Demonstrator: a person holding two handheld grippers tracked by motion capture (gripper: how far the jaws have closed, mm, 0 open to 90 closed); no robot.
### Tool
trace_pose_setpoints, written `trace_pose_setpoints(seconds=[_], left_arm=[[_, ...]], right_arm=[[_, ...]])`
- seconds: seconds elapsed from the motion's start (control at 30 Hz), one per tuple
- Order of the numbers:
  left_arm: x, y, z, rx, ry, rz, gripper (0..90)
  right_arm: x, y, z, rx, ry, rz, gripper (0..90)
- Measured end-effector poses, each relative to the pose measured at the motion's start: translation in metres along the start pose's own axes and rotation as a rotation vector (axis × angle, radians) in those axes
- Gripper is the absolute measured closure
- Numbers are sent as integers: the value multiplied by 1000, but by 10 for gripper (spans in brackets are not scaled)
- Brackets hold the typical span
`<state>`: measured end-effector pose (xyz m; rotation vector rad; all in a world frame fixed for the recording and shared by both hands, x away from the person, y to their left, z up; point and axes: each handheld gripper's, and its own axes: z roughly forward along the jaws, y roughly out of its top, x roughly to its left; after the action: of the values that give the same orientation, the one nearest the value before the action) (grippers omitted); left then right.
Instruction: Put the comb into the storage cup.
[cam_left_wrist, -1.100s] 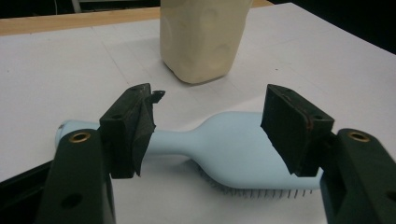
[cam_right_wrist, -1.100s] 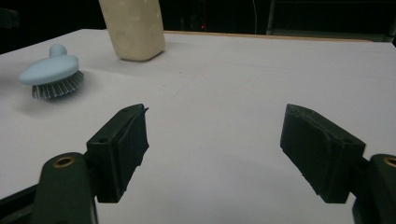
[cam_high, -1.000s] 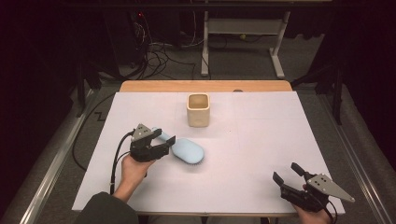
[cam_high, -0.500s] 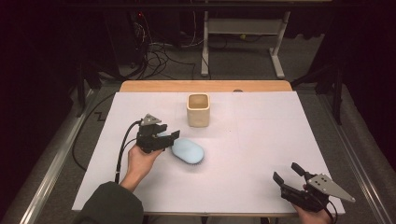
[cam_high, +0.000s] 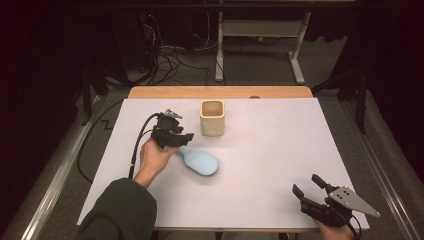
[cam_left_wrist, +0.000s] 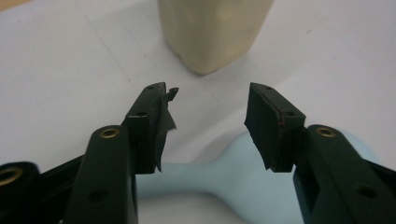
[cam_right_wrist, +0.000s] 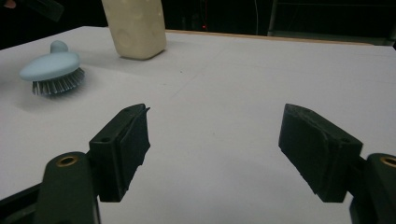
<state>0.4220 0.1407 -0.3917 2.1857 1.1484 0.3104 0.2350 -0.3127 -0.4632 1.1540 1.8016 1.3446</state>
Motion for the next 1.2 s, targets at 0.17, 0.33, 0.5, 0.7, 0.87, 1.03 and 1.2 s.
trace_pose_setpoints(seconds=[0.17, 0.33, 0.5, 0.7, 0.87, 1.03, 1.2], left_arm=[[9, 4, 16, 83, 30, -16, 506], [16, 3, 27, 149, 69, -26, 525], [24, 3, 36, 194, 76, -50, 564], [25, 2, 44, 251, 122, -28, 644], [29, 1, 47, 302, 128, -36, 720], [34, 0, 44, 316, 112, -57, 775], [38, -1, 42, 330, 96, -69, 815]], right_arm=[[0, 0, -1, -6, 3, 0, 252], [1, 0, 2, 5, 10, 6, 254], [2, 0, 3, 11, 10, 0, 255], [4, 0, 7, 29, 18, -18, 255], [4, 0, 8, 31, 21, -15, 255], [4, 0, 8, 32, 29, -17, 251], [4, -1, 9, 48, 25, -10, 251]])
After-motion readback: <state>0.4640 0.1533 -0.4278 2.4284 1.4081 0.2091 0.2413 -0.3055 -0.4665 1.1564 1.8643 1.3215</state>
